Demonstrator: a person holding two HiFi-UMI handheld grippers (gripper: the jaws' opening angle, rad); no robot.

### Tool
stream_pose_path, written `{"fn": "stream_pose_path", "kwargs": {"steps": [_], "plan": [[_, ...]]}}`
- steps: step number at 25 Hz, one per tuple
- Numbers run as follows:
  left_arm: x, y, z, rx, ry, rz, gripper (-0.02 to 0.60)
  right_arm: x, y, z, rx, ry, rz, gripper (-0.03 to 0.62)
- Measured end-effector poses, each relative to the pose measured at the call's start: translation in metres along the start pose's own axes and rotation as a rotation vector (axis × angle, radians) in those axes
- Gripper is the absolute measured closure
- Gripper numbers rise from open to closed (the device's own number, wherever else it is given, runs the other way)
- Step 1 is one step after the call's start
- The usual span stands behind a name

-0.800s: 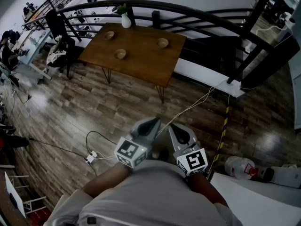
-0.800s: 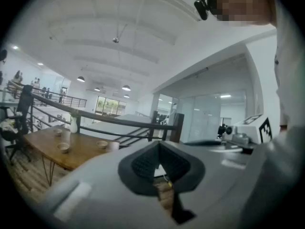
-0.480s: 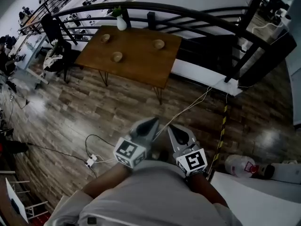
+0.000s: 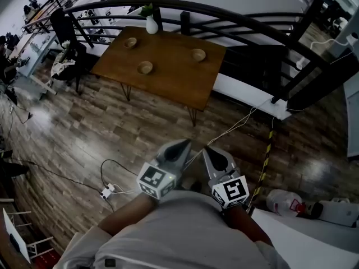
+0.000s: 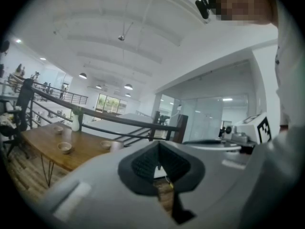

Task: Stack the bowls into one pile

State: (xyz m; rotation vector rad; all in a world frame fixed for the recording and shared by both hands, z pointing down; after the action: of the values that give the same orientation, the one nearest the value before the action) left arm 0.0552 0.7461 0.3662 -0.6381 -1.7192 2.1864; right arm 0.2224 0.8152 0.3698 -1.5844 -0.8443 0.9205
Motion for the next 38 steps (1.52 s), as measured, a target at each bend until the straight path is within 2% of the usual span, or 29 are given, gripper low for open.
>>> {"fn": "stream_pose_path", "kwargs": {"steps": [6, 11, 14, 21, 26, 32, 38], "plan": [[-0.007, 0.024, 0.08, -0.005, -0.038, -0.023, 0.577, -0.083, 0.015, 0.0, 0.006, -0.021, 0.019, 0.588], [-0.008, 0.059, 0.153, -0.027, -0.079, -0.031, 0.577, -0.155, 0.042, 0.005, 0.022, -0.057, 0.004, 0.588], [-0.001, 0.074, 0.182, -0.036, -0.1, -0.043, 0.577, -0.185, 0.054, 0.017, 0.035, -0.056, -0.008, 0.588], [0.006, 0.082, 0.226, -0.047, -0.106, -0.04, 0.577, -0.232, 0.069, 0.026, 0.058, -0.055, 0.001, 0.588], [0.0, 0.084, 0.255, -0.044, -0.082, -0.036, 0.577, -0.267, 0.07, 0.017, 0.055, -0.023, 0.011, 0.587], [-0.012, 0.086, 0.287, -0.036, -0.004, -0.031, 0.577, -0.304, 0.067, -0.01, 0.048, 0.035, 0.005, 0.588], [-0.054, 0.092, 0.314, -0.034, 0.026, -0.032, 0.577, -0.337, 0.07, -0.051, 0.04, 0.068, 0.008, 0.587]]}}
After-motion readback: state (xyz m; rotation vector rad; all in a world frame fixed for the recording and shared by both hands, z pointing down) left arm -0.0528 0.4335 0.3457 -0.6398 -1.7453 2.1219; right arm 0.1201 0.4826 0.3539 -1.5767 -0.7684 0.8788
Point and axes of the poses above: the fingertips, and each gripper's own axes: x backward along the fingers, z to its left, y out of its top, the point moved 10 cm from there along x, backward along the fingers, and after that the axes turned 1 degree about -x, right-handed, at the moved point
